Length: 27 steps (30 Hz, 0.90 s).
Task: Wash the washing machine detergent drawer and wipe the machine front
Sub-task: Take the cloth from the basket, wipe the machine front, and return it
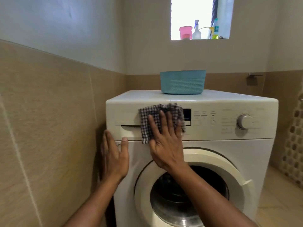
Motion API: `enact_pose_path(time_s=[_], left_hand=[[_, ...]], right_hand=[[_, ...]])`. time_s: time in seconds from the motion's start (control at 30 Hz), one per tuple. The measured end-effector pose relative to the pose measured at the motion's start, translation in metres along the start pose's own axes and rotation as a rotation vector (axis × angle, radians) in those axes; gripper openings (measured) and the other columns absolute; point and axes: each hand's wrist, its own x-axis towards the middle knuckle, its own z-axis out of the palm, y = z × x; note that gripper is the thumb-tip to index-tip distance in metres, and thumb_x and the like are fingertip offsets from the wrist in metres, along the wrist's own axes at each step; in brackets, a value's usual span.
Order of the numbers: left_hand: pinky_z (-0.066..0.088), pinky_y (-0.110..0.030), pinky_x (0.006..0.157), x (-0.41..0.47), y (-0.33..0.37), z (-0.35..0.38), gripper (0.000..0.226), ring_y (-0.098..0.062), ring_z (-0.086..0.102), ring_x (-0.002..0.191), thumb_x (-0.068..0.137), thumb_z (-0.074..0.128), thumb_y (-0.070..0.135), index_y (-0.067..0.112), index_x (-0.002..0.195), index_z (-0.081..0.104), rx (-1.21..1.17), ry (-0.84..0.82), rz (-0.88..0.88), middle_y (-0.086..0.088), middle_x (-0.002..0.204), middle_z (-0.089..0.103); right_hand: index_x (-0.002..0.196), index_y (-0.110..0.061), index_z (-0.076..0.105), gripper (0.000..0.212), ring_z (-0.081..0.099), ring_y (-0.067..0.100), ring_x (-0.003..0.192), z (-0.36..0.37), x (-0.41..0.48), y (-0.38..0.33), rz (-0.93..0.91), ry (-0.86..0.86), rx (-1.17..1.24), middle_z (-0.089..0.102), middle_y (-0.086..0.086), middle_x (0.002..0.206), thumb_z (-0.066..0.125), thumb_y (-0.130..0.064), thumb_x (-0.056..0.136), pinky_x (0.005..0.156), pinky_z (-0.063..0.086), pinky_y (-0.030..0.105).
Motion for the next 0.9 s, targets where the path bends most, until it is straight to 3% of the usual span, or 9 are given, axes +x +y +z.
enact_pose_path(time_s=[0.2, 0.27, 0.33, 0.4, 0.53, 0.67, 0.77, 0.83, 0.9], left_hand=[[0.008, -0.046, 0.126, 0.026, 0.023, -0.009, 0.076, -0.024, 0.005, 0.155, 0.097, 0.014, 0.059, 0.017, 0.161, 0.009, 0.205, 0.090, 0.274, -0.008, 0.169, 0.006], [0.008, -0.045, 0.126, 0.038, 0.037, -0.010, 0.075, -0.025, 0.007, 0.155, 0.098, 0.014, 0.057, 0.017, 0.161, 0.014, 0.259, 0.096, 0.351, -0.006, 0.169, 0.008], [0.007, -0.047, 0.125, 0.048, 0.052, -0.011, 0.071, -0.023, 0.007, 0.155, 0.098, 0.015, 0.055, 0.020, 0.160, 0.019, 0.346, 0.082, 0.470, -0.002, 0.169, 0.010], [0.006, -0.050, 0.125, 0.054, 0.070, -0.005, 0.069, -0.021, 0.007, 0.155, 0.099, 0.015, 0.055, 0.023, 0.159, 0.023, 0.402, 0.009, 0.573, 0.001, 0.168, 0.013], [0.007, -0.053, 0.124, 0.052, 0.117, 0.027, 0.072, -0.022, 0.014, 0.154, 0.098, 0.013, 0.057, 0.018, 0.157, 0.031, 0.470, -0.138, 0.747, -0.002, 0.166, 0.024], [0.007, -0.052, 0.124, 0.034, 0.174, 0.070, 0.074, -0.021, 0.017, 0.154, 0.096, 0.012, 0.058, 0.019, 0.155, 0.035, 0.421, -0.248, 0.852, -0.002, 0.165, 0.026], [0.007, -0.052, 0.125, 0.016, 0.207, 0.098, 0.075, -0.022, 0.019, 0.153, 0.095, 0.011, 0.057, 0.018, 0.155, 0.035, 0.395, -0.301, 0.909, -0.003, 0.164, 0.029], [0.006, -0.052, 0.125, 0.005, 0.220, 0.112, 0.075, -0.021, 0.019, 0.153, 0.095, 0.010, 0.058, 0.019, 0.155, 0.034, 0.413, -0.319, 0.944, -0.003, 0.164, 0.029], [0.003, -0.051, 0.125, -0.003, 0.224, 0.123, 0.076, -0.019, 0.016, 0.154, 0.095, 0.008, 0.059, 0.021, 0.157, 0.030, 0.449, -0.355, 0.971, -0.001, 0.165, 0.026]], right_hand=[[0.159, -0.031, 0.012, 0.068, -0.006, 0.033, 0.153, -0.009, 0.078, -0.050, -0.378, -0.113, -0.150, 0.004, 0.008, 0.167, 0.028, -0.059, 0.099, 0.120, -0.005, 0.058], [0.158, -0.034, 0.012, 0.066, 0.001, 0.037, 0.153, -0.021, 0.100, -0.043, -0.309, -0.150, -0.187, 0.012, 0.010, 0.166, 0.022, -0.060, 0.099, 0.119, -0.005, 0.059], [0.156, -0.033, 0.023, 0.063, 0.022, 0.040, 0.148, -0.036, 0.114, -0.022, -0.109, -0.168, -0.158, 0.028, 0.014, 0.161, 0.021, -0.060, 0.100, 0.119, 0.003, 0.059], [0.155, -0.032, 0.028, 0.064, 0.030, 0.038, 0.145, -0.053, 0.110, 0.014, 0.010, -0.159, -0.155, 0.035, 0.014, 0.158, 0.018, -0.062, 0.099, 0.119, 0.009, 0.058], [0.157, -0.037, 0.018, 0.063, 0.020, 0.032, 0.150, -0.082, 0.070, 0.101, -0.011, -0.173, -0.205, 0.026, 0.010, 0.163, 0.016, -0.062, 0.099, 0.122, 0.007, 0.052], [0.158, -0.033, 0.016, 0.063, 0.012, 0.033, 0.152, -0.107, 0.051, 0.180, 0.295, -0.176, -0.253, 0.020, 0.014, 0.164, 0.016, -0.059, 0.101, 0.123, 0.006, 0.051], [0.158, -0.023, 0.019, 0.065, 0.004, 0.032, 0.154, -0.092, 0.023, 0.173, 0.184, -0.034, -0.192, 0.018, 0.014, 0.165, 0.029, -0.049, 0.100, 0.124, 0.007, 0.050], [0.159, -0.023, 0.009, 0.071, -0.003, 0.028, 0.154, -0.071, -0.014, 0.154, 0.079, 0.014, -0.078, 0.001, 0.008, 0.167, 0.040, -0.042, 0.099, 0.125, 0.005, 0.047], [0.159, -0.029, 0.000, 0.074, -0.007, 0.026, 0.154, -0.054, -0.057, 0.153, 0.111, 0.003, -0.015, -0.010, 0.004, 0.167, 0.043, -0.041, 0.100, 0.125, 0.004, 0.046]])
